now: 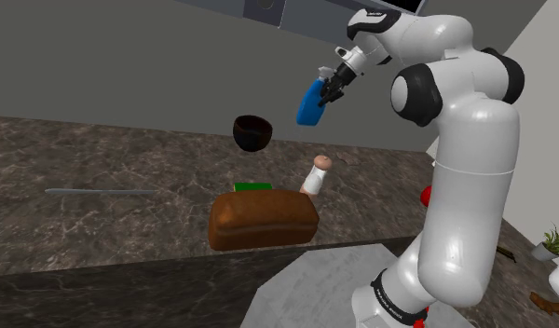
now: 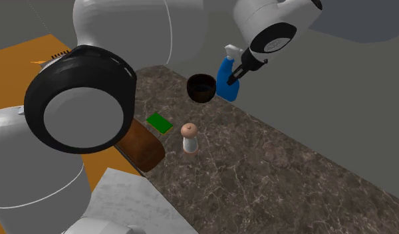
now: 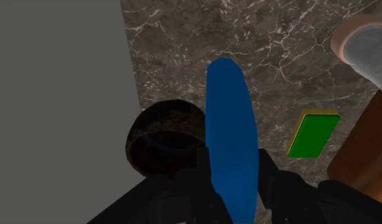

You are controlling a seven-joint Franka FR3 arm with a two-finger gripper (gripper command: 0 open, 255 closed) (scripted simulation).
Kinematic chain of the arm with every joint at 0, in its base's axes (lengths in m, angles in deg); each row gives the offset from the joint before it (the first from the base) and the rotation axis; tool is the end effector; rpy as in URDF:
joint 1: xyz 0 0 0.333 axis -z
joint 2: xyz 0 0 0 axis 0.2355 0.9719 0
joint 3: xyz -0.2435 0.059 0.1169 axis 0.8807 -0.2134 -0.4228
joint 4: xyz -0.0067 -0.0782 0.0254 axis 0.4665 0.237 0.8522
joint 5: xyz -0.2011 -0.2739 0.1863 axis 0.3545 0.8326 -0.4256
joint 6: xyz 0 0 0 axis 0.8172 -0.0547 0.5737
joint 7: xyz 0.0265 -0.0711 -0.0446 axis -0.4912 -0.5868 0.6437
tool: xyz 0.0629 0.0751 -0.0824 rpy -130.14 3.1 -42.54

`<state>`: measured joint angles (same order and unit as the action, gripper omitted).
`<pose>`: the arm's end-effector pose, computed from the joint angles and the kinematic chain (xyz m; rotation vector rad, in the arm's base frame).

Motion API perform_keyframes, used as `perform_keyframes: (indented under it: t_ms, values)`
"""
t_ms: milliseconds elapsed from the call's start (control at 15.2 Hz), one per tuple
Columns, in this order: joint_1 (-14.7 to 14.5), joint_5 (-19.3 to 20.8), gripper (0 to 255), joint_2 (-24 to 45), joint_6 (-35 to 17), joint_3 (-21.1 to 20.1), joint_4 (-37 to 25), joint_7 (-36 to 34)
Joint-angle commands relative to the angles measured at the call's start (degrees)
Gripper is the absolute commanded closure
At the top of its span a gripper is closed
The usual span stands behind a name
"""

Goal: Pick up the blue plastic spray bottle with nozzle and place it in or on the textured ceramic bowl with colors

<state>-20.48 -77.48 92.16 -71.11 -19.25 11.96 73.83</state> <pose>0.5604 -0.3046 0.4311 -2.4137 -1.4957 -0.5753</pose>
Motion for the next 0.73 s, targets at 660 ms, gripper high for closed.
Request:
perform_keyframes:
  t_ms: [660]
  values:
    - [-1.0, -5.3, 255, 9.2, -0.2, -5.3, -14.3, -11.4]
